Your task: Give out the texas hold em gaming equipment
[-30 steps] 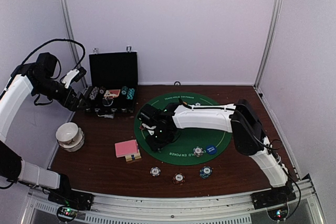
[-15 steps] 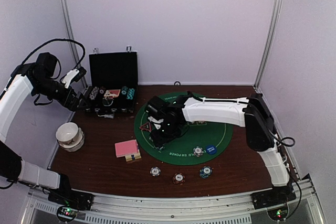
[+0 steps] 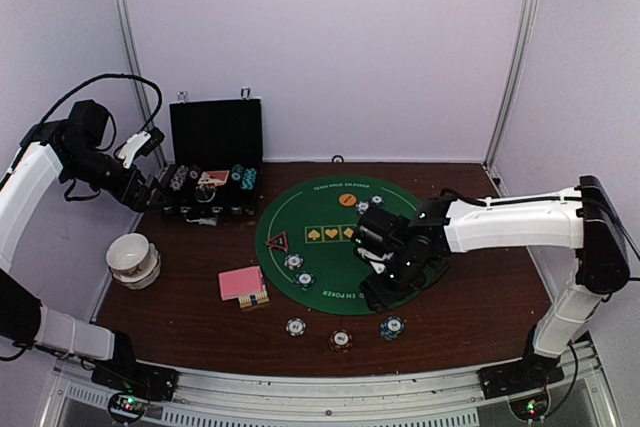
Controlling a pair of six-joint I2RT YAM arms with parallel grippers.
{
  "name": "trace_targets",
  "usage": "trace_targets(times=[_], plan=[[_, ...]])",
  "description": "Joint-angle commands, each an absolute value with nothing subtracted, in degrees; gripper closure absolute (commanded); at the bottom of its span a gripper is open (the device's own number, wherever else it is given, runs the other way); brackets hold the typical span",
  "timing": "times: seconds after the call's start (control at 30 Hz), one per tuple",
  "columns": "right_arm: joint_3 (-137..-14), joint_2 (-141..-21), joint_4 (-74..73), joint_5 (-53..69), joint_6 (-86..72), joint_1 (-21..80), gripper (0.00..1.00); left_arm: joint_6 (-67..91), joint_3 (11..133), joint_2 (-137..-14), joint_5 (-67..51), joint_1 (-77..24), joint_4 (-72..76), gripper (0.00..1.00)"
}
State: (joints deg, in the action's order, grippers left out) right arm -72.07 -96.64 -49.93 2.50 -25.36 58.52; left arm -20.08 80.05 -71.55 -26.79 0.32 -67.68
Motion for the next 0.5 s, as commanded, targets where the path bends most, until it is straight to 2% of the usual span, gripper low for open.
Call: trace_targets(times=[0.0, 0.2, 0.47], plan=[[-63.4, -93.5, -49.7, 1.7, -30.3, 58.6, 0.29, -21.0, 81.1, -70.4, -27.1, 0.2, -67.8, 0.02], [-59.4, -93.5, -46.1, 3.9, -31.8, 58.6, 0.23, -21.1, 81.5, -70.7, -26.9, 0.2, -68.0, 0.02], [-58.3, -95.4, -42.4, 7.1, -31.2, 59.0, 0.21, -21.2, 81.6, -70.6, -26.7, 0.2, -68.2, 0.02]])
